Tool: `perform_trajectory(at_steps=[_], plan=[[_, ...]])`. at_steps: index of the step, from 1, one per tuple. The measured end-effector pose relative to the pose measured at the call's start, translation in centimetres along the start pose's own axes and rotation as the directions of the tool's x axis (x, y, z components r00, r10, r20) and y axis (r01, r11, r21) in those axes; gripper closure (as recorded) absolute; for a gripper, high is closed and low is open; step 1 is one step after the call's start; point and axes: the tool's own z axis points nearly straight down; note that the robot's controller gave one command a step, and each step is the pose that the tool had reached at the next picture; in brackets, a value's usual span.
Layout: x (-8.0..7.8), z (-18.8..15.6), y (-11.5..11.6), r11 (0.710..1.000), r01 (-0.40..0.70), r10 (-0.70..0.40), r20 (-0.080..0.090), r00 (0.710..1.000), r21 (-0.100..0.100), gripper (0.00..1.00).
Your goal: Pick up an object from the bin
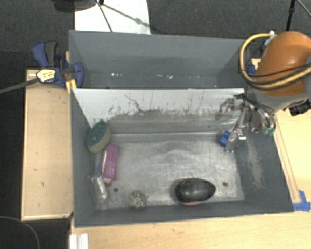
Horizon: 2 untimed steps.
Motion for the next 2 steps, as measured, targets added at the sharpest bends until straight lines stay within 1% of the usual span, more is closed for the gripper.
perform_trajectory(at_steps=[1,2], plan=[[6.3,6.2,5.6,0.991,0.136,-0.136,-0.007,0.991,-0.004,0.00],[11.2,6.6,5.9,0.955,0.297,-0.297,-0.005,0.955,-0.003,0.00]])
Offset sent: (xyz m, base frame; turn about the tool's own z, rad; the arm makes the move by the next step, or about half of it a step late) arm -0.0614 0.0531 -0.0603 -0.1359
